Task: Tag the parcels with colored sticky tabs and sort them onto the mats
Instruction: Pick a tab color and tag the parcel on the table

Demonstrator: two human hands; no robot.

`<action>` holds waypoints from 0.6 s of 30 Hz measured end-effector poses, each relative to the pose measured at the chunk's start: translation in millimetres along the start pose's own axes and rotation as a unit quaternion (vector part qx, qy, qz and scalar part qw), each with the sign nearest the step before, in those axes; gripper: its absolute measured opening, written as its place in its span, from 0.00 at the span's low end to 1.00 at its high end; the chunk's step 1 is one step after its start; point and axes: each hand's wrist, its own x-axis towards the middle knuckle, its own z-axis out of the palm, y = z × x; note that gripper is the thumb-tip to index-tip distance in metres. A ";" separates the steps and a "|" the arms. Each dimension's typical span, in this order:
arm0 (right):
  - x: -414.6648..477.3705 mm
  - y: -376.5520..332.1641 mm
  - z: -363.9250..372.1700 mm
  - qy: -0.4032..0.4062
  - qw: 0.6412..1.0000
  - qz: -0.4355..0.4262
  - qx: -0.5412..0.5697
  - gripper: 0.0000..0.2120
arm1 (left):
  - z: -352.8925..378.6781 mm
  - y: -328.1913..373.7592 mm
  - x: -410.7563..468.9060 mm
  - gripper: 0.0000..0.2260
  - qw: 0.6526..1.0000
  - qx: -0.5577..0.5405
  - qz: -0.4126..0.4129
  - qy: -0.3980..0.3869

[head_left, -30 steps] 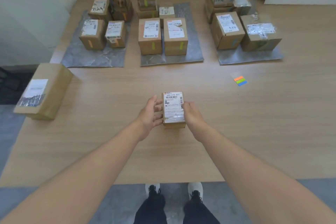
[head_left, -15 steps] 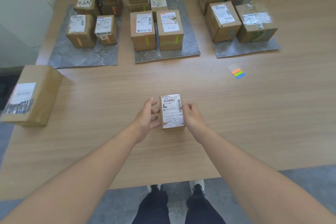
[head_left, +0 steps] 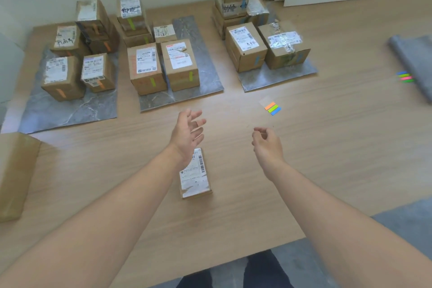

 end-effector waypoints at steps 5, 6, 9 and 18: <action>70.5 7.3 -35.9 0.014 0.999 -0.027 -0.014 0.04 | 66.3 -18.7 43.3 0.24 0.999 -0.009 -0.047 -0.015; 84.8 9.6 -43.1 0.021 0.999 -0.038 -0.030 0.04 | 78.4 -23.2 53.6 0.24 0.998 -0.012 -0.057 -0.017; 127.2 14.7 -62.2 0.037 0.994 -0.067 -0.081 0.03 | 109.3 -35.0 84.2 0.24 0.996 -0.014 -0.083 -0.017; 223.1 23.0 -69.0 0.012 0.959 -0.139 -0.248 0.11 | 177.7 -42.8 157.0 0.22 0.995 0.030 -0.091 -0.009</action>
